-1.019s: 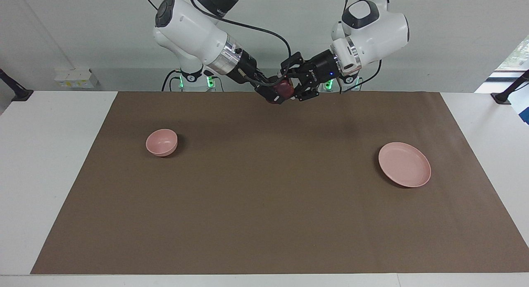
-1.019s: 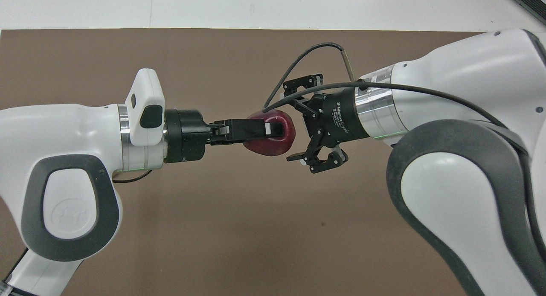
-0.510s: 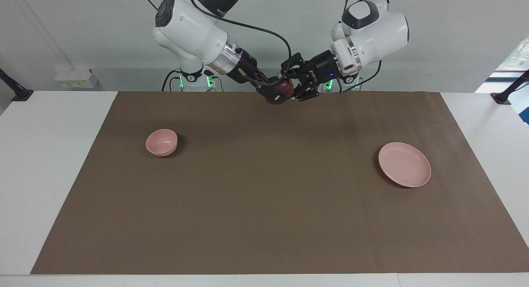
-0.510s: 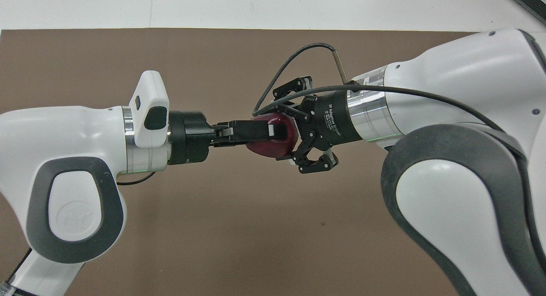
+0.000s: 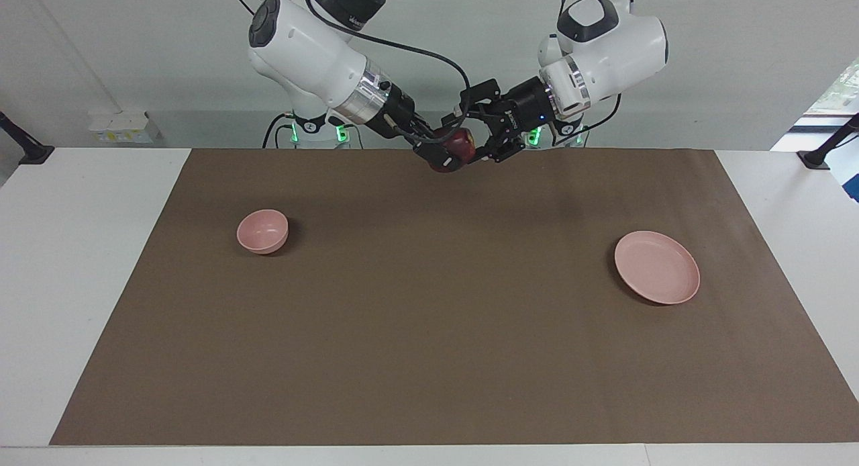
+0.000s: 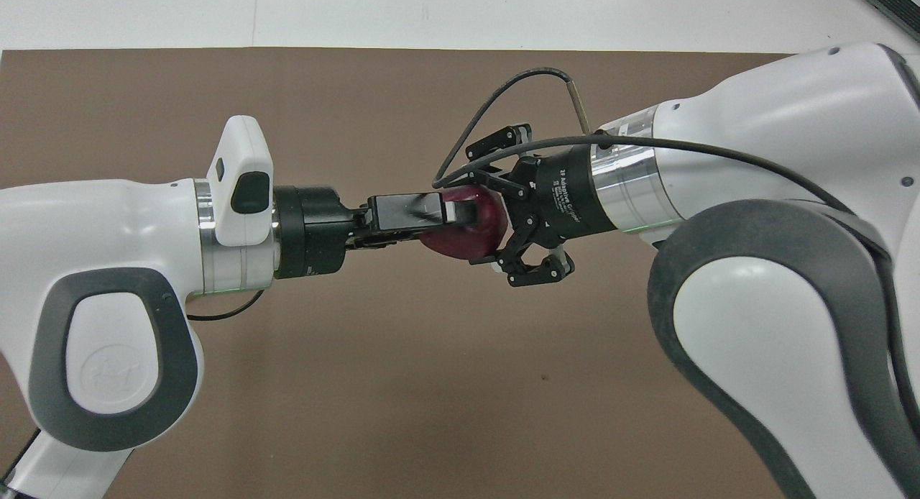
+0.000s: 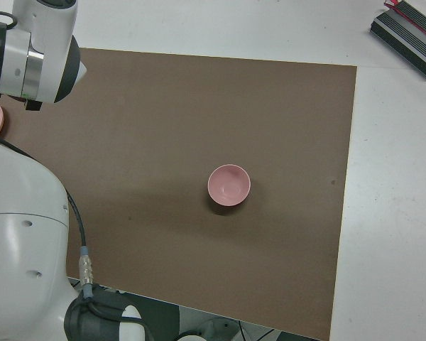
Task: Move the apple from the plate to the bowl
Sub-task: 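Pull the apple away with the right gripper while the left gripper releases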
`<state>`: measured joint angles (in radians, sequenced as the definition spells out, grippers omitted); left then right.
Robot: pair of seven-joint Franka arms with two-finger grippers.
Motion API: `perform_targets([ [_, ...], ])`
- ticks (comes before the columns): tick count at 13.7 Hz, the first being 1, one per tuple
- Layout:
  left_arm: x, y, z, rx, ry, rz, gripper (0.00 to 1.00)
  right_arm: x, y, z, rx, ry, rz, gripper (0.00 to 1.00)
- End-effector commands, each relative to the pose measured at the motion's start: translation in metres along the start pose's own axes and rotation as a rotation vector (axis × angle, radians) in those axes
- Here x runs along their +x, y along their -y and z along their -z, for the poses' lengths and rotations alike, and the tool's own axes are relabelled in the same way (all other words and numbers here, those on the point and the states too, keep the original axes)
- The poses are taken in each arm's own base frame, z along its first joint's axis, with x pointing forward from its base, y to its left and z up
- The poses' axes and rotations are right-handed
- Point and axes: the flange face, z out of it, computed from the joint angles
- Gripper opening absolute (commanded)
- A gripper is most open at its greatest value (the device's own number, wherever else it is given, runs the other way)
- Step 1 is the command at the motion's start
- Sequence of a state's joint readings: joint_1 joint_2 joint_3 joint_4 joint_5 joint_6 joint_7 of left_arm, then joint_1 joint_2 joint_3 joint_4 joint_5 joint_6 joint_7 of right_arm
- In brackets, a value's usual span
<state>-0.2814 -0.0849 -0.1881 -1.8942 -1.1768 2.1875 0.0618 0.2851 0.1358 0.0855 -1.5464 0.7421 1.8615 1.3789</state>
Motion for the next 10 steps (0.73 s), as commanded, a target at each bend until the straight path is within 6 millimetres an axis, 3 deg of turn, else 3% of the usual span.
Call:
perform_targets([
  [1, -0.002, 0.001, 0.011, 0.018, -0.015, 0.014, 1.00, 0.006, 0.003, 0.017, -0.015, 0.000, 0.123, 0.00],
  [4, 0.000, -0.002, 0.037, 0.148, -0.037, 0.013, 1.00, 0.016, -0.004, 0.032, -0.121, -0.115, 0.449, 0.00],
  [7, 0.007, -0.001, 0.063, 0.393, -0.001, 0.006, 1.00, 0.040, -0.009, 0.058, -0.168, -0.154, 0.658, 0.00],
  [10, 0.013, 0.025, 0.088, 0.565, 0.032, 0.021, 1.00, 0.067, -0.017, 0.081, -0.245, -0.221, 0.810, 0.00],
])
